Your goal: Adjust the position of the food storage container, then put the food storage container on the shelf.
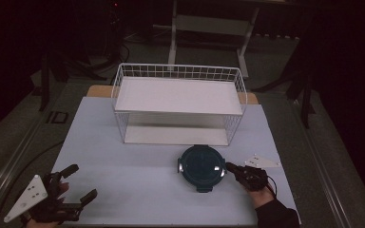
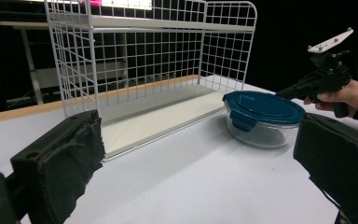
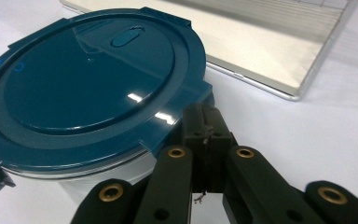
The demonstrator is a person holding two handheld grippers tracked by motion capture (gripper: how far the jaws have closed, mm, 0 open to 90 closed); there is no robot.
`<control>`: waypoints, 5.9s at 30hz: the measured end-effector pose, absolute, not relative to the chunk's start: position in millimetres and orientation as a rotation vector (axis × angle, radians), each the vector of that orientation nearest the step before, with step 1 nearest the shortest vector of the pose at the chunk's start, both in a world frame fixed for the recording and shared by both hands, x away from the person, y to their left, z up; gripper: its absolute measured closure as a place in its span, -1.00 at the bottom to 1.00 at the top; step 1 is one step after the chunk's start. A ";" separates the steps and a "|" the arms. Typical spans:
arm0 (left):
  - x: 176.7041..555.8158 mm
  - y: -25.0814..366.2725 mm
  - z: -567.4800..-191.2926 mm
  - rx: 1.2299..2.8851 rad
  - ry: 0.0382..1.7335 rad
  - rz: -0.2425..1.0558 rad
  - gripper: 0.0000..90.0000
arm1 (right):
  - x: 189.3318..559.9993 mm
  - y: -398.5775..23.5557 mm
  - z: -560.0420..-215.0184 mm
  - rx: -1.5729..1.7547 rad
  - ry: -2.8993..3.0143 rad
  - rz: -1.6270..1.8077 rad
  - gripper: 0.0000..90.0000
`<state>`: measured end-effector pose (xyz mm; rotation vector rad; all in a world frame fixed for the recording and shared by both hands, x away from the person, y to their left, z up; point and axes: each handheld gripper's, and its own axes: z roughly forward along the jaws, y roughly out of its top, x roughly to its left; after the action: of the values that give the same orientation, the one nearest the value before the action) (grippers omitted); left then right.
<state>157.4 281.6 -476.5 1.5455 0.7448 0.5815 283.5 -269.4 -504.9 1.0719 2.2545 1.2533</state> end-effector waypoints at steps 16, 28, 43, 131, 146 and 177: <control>157.9 282.1 -476.9 1.538 0.748 0.580 -0.97 | 285.0 -239.0 -505.7 1.010 2.329 1.307 1.00; 158.0 281.9 -477.0 1.544 0.747 0.582 -0.97 | 286.1 -217.8 -505.8 0.958 2.370 1.327 1.00; 156.9 282.5 -476.8 1.543 0.744 0.580 -0.97 | 287.1 -205.3 -503.1 0.900 2.369 1.339 0.97; 323.3 158.4 -510.5 1.763 1.369 -0.492 -0.52 | 253.3 -200.5 -458.4 0.863 2.206 1.530 -0.76; 325.0 153.2 -516.4 1.738 1.360 -0.622 0.12 | 255.2 -203.2 -460.9 0.896 2.235 1.530 -0.75; 294.0 153.6 -502.5 1.820 1.186 -0.470 0.26 | 296.6 -213.3 -504.7 1.560 2.584 1.695 0.20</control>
<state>294.0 153.6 -502.5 1.8199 1.1863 -0.4703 296.6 -213.3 -504.7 1.5597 2.5841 1.6948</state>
